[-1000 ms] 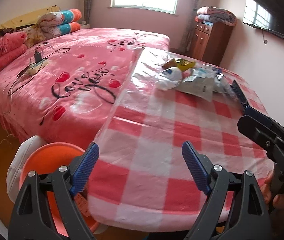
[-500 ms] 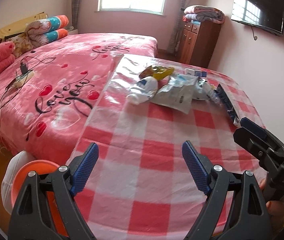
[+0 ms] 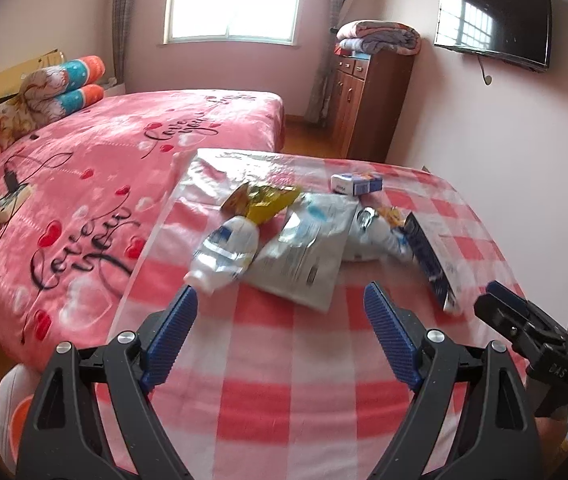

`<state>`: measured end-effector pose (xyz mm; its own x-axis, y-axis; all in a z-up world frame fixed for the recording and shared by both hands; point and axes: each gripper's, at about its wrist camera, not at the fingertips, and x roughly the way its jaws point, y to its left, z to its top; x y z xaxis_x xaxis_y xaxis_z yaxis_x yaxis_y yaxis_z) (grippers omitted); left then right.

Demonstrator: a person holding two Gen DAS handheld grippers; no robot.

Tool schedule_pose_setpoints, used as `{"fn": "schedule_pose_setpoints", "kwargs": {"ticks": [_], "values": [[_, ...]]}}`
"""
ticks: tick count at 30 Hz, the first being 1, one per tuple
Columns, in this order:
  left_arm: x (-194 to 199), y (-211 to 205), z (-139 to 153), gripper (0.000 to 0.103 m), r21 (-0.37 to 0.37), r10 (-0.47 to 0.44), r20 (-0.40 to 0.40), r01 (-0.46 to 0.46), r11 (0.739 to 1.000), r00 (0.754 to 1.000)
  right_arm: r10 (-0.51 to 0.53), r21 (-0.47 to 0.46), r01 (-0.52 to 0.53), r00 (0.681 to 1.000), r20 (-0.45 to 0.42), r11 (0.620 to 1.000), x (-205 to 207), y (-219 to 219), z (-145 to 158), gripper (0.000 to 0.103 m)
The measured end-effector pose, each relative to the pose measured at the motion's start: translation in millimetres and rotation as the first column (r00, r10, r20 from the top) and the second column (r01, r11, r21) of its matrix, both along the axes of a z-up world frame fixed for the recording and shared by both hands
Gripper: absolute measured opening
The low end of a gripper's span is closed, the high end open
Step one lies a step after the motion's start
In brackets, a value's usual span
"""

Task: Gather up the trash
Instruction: 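Move both open tools back to the trash pile, then grasp the white MAGICOOL bottle with the left tool while the right grasps a white milk carton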

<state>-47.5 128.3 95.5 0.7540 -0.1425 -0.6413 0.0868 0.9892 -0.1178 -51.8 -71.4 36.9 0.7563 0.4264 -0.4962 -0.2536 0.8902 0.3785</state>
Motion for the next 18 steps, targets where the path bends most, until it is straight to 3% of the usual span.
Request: {"fn": "schedule_pose_setpoints", "kwargs": {"ticks": [10,18], "values": [[62.2,-2.2,-14.5,0.086,0.053,-0.041,-0.034,0.043,0.998,0.999,-0.06,0.005,0.061,0.995,-0.075,0.998,36.6,-30.7,-7.5,0.095],[95.7,28.9,-45.0,0.079,0.077,0.005,-0.11,0.004,0.997,0.994,-0.098,0.012,0.101,0.984,-0.151,0.995,65.9,-50.6,-21.2,0.095]]}}
